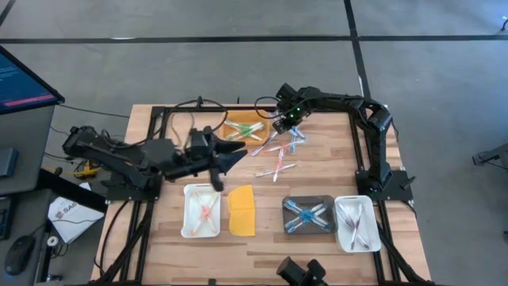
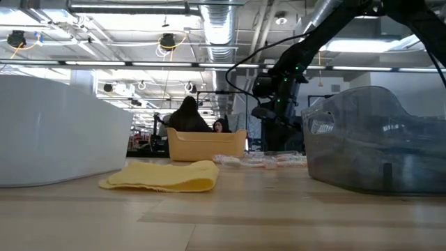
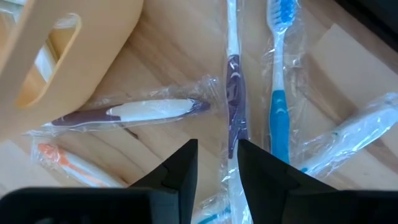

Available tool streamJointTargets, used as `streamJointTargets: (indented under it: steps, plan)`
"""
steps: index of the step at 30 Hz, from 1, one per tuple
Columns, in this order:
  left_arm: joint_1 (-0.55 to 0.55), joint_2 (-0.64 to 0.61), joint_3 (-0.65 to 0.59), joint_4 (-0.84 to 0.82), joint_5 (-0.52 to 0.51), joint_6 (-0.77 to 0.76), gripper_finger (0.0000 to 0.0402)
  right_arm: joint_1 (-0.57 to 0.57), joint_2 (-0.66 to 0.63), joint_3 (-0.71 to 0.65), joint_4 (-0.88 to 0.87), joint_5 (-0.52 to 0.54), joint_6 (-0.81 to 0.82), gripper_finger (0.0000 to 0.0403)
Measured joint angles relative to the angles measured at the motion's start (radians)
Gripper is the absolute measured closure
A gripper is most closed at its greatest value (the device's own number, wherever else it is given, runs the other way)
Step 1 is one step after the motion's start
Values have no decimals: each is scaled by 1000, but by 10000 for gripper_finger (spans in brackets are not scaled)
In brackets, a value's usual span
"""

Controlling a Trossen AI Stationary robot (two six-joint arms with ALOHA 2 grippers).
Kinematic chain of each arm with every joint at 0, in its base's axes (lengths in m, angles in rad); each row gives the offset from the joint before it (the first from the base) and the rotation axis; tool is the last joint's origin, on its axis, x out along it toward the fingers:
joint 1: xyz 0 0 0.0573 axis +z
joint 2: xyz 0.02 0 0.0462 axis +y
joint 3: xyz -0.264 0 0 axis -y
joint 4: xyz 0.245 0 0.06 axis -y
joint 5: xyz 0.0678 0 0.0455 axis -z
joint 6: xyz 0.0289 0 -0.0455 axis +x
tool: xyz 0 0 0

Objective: Pick & Place Toothbrushes
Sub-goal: Put the purple toothbrush into the right white bin

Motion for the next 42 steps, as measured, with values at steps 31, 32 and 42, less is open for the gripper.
streamJointTargets:
  steps: [31,32,42]
  plan:
    - [197,-245,62,-754,357,-64,306,22,64,-1,-58,-2,8,279]
    - [215,-243,64,-797,356,-63,306,22,64,-1,-59,-3,8,279]
    - [316,-49,62,-956,278,-88,307,22,64,0,-62,-3,8,281]
